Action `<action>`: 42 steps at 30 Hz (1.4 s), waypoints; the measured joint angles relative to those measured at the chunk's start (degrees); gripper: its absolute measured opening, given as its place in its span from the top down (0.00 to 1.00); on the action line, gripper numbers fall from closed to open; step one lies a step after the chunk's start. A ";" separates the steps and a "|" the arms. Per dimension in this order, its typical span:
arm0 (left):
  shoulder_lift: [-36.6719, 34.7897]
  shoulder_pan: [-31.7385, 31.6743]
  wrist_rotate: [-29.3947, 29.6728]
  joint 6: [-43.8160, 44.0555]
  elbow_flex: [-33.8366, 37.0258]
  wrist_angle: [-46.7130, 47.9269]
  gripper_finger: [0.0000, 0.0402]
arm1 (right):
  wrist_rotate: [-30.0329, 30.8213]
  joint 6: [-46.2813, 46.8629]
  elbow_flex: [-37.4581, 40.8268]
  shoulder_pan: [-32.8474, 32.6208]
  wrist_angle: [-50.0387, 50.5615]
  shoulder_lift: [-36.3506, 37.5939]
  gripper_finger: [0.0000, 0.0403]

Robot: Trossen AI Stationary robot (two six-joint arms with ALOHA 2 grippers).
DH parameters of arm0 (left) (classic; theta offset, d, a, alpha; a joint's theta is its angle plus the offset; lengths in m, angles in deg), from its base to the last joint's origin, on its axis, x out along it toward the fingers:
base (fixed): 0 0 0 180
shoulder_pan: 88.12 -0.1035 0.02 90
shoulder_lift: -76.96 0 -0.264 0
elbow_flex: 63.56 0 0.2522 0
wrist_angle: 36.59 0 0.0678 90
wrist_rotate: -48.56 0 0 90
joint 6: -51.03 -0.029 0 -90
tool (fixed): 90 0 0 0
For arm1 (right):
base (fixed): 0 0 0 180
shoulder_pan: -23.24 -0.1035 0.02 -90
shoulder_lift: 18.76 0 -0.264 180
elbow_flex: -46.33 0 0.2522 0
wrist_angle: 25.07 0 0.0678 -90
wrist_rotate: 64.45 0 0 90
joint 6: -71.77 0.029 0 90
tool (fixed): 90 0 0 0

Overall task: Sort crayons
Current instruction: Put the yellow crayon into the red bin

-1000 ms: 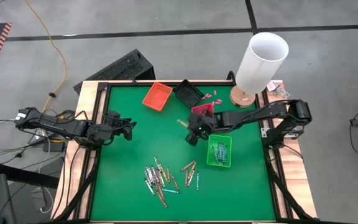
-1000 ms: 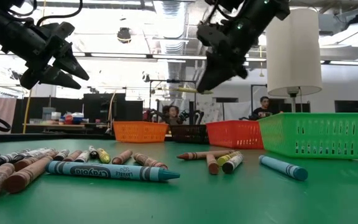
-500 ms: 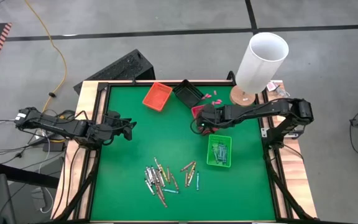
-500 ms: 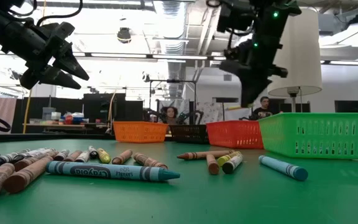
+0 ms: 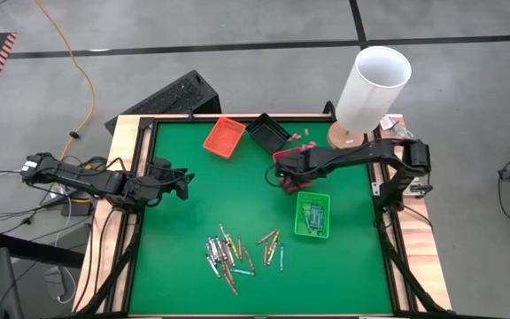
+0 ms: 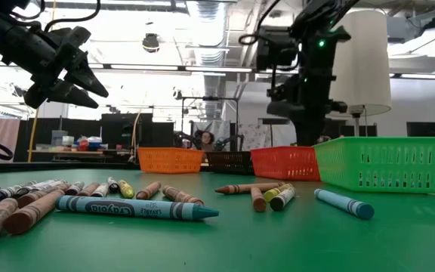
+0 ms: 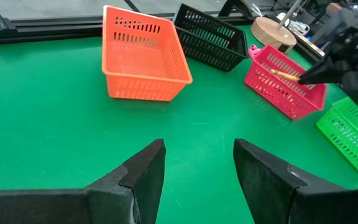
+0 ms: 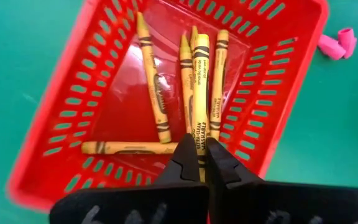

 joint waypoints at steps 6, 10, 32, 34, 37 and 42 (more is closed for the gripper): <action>0.00 0.01 0.00 -0.30 0.00 0.00 0.55 | -2.47 -3.06 0.00 2.42 -0.92 -1.06 1.00; 0.00 0.01 0.00 -0.58 0.00 0.00 0.55 | -2.89 -3.97 0.00 4.01 -1.84 -1.06 1.00; 0.00 0.01 0.00 -0.54 0.00 0.00 0.55 | -8.70 -6.83 0.00 5.13 -5.14 -1.06 1.00; 0.00 -0.01 0.00 -0.54 0.00 0.00 0.55 | -8.72 -6.83 0.00 5.13 -5.12 -1.06 0.99; 0.00 -0.01 0.01 -0.54 0.00 0.00 0.55 | -8.70 -6.84 0.00 5.13 -5.18 -1.06 0.99; 0.00 -0.01 0.01 -0.54 0.00 0.00 0.55 | -8.72 -7.19 0.00 5.13 -5.30 -1.06 0.99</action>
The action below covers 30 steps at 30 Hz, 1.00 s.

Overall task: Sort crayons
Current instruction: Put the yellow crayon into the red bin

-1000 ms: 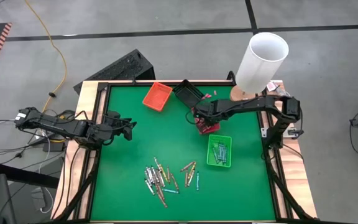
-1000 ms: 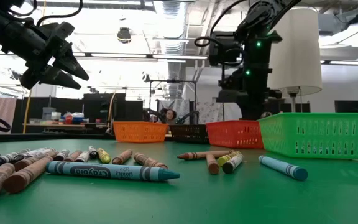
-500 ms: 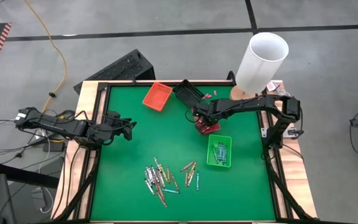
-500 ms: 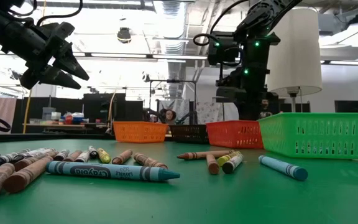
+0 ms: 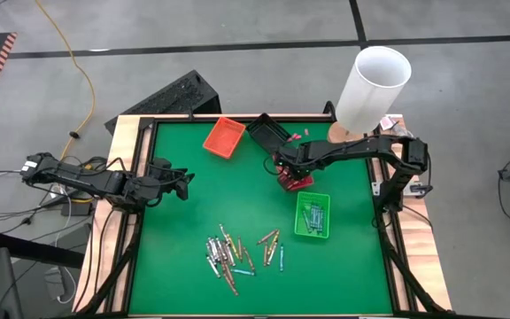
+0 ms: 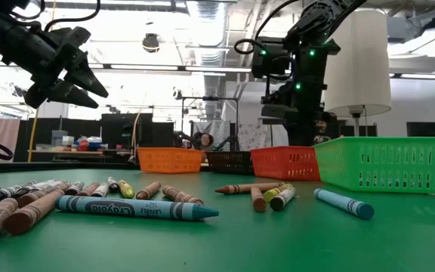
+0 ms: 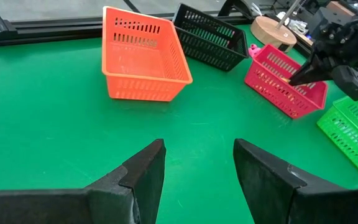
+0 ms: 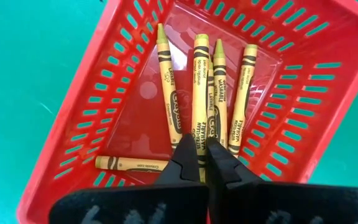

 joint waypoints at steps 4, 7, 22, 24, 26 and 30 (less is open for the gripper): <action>0.00 0.00 0.00 0.00 0.00 0.00 0.55 | 0.02 -0.08 0.00 0.00 -0.08 0.00 0.99; 0.00 0.00 -0.01 0.00 0.00 0.00 0.55 | 0.00 -0.28 0.00 0.07 -0.09 -0.08 0.99; 0.00 -0.01 0.02 -0.01 0.00 0.02 0.55 | -1.27 -2.86 -0.07 0.77 -3.61 -4.33 0.99; 0.00 -0.01 -0.01 0.00 0.00 0.04 0.55 | -1.32 -3.08 -0.07 0.79 -3.38 -4.28 0.99; 0.00 -0.01 0.01 0.00 0.00 0.05 0.55 | -1.31 -3.12 -0.07 0.79 -3.35 -4.31 0.99; 0.00 -0.01 0.00 0.00 0.00 0.00 0.55 | -1.31 -4.59 -0.07 0.57 -3.27 -4.31 0.97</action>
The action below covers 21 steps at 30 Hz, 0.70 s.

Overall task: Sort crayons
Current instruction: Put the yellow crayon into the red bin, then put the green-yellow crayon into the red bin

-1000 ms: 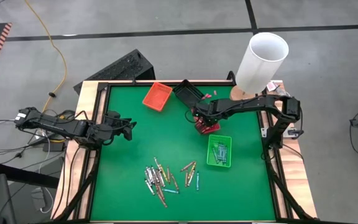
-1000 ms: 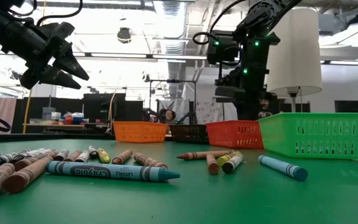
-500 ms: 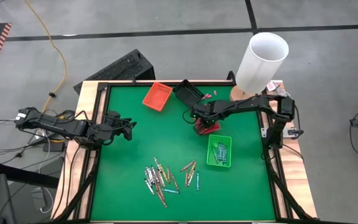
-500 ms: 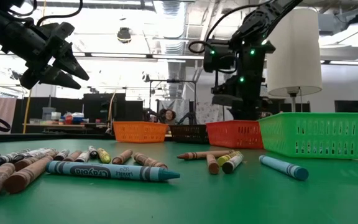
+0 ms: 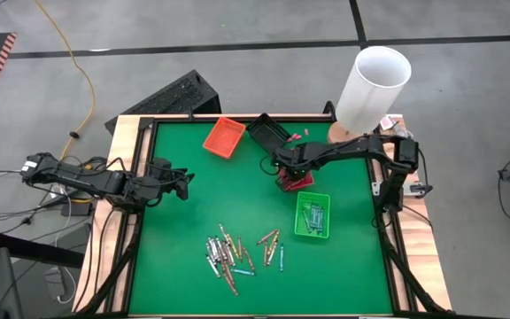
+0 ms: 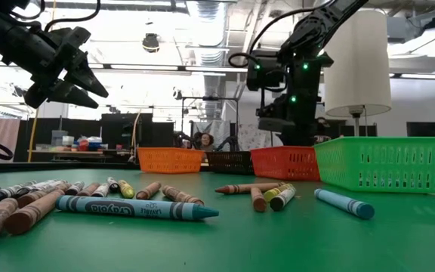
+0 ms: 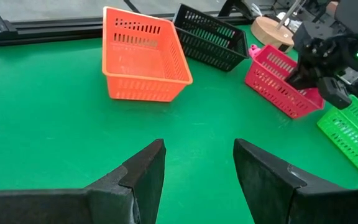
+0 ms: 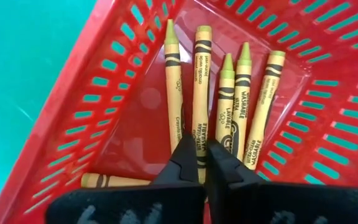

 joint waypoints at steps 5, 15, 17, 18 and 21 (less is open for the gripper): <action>0.00 0.00 -0.01 0.08 0.00 0.02 0.55 | -1.44 -2.97 0.00 -0.26 -0.02 0.14 0.87; 0.00 0.00 -0.01 0.31 0.00 0.02 0.55 | -1.90 -6.29 -7.45 -0.26 8.25 0.20 0.80; 0.00 0.00 -0.01 0.32 0.00 0.00 0.55 | -1.87 -7.56 -10.18 -0.42 10.38 0.22 0.80; 0.00 0.00 -0.03 0.33 0.00 0.01 0.55 | -1.83 -8.29 -11.71 -0.65 11.39 0.22 0.80; 0.00 0.00 -0.19 0.25 0.00 0.00 0.55 | -1.69 -13.14 -16.27 -2.09 12.84 0.22 0.80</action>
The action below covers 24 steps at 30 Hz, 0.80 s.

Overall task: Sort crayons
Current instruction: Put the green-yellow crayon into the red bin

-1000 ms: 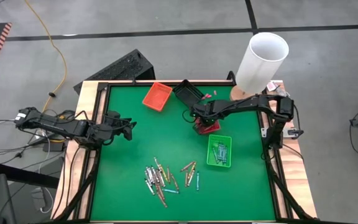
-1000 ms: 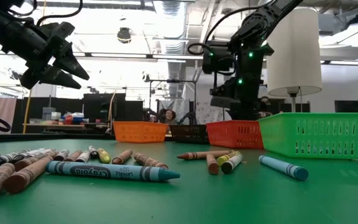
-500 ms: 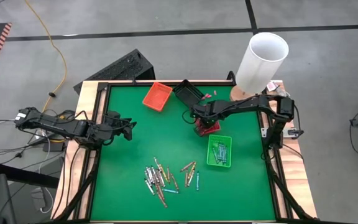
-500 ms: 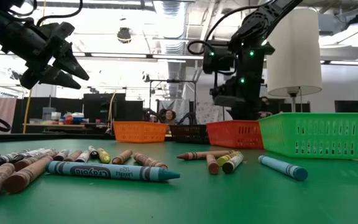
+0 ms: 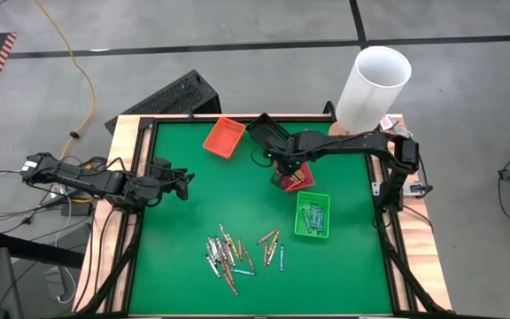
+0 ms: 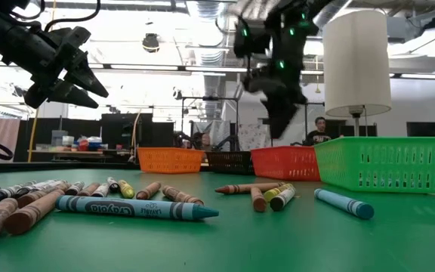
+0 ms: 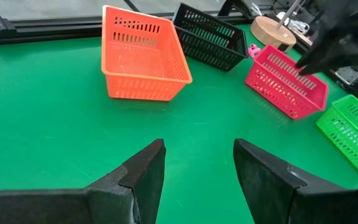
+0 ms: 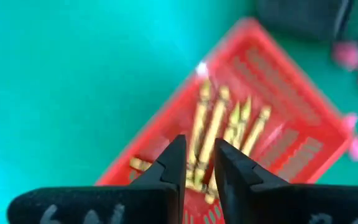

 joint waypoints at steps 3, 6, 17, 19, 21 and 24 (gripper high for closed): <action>0.00 0.00 -0.10 -0.25 0.00 0.02 0.55 | -0.86 -6.48 -3.70 -3.00 -0.15 0.07 0.80; 0.00 0.00 -0.19 -0.41 0.00 0.02 0.55 | -4.44 -15.76 -5.55 -6.83 -0.54 0.07 0.80; 0.00 0.00 0.04 -0.45 0.00 0.04 0.55 | -9.02 -34.24 -5.96 -22.21 -1.42 -1.32 0.80; 0.00 0.00 0.05 -0.45 0.00 0.04 0.55 | -9.02 -34.28 -5.94 -24.19 -2.28 -1.72 0.80; 0.00 0.00 0.06 -0.46 0.00 0.02 0.55 | -9.02 -34.66 -5.96 -25.63 -3.97 -2.98 0.80; 0.00 0.00 0.08 -0.47 0.00 0.02 0.55 | -9.02 -36.38 -5.96 -27.51 -4.76 -4.96 0.80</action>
